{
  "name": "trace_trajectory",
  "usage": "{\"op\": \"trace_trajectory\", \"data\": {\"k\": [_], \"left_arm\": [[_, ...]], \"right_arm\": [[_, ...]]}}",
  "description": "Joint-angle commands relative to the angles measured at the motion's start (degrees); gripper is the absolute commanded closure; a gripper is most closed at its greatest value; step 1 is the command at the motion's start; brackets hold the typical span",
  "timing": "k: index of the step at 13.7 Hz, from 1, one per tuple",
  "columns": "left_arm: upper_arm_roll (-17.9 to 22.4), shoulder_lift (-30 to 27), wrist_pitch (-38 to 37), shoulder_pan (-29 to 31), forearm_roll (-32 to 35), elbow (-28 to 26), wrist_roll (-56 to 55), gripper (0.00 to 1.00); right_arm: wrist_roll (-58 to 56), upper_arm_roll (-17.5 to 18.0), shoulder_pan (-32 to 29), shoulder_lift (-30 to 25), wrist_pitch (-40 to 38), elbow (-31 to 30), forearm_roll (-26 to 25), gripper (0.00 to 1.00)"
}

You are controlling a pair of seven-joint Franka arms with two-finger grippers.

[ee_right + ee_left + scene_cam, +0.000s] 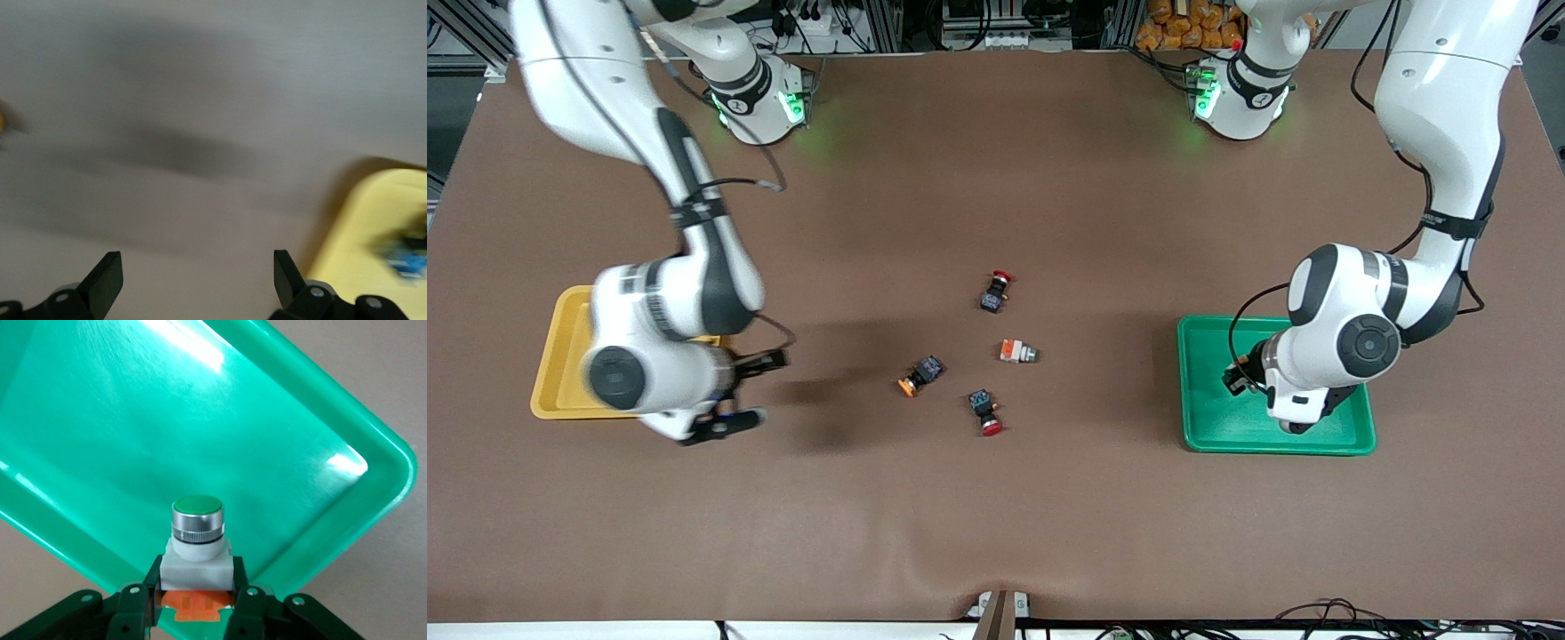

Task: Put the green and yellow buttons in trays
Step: 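Carry the green switch to the green tray while the right gripper carries yellow, then release the yellow switch in the yellow tray and grasp another yellow switch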

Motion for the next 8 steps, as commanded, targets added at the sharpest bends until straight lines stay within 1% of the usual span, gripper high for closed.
{"op": "trace_trajectory", "data": {"k": [1,2,4,6,8], "left_arm": [[-0.56,-0.23,2.49,1.34,1.55,-1.86,2.35,1.00],[-0.56,-0.23,3.11,2.21,1.55,-2.30,3.76,1.00],[-0.56,-0.14,3.29,3.27,1.55,-2.48,6.31,1.00],[-0.56,-0.14,3.99,3.89,1.64,-3.36,7.98,1.00],[-0.56,-0.23,3.99,4.77,1.64,-3.71,10.26,1.00]], "right_arm": [[9.82,-0.52,4.85,1.89,4.58,1.56,4.06,0.00],[15.43,-0.52,7.04,2.41,7.48,1.47,5.03,0.00],[26.51,-0.52,11.26,3.12,9.96,1.21,5.13,0.00],[36.19,-0.52,12.77,4.44,11.01,1.38,5.21,0.00],[45.32,-0.44,13.73,6.54,15.74,1.47,5.13,0.00]]}}
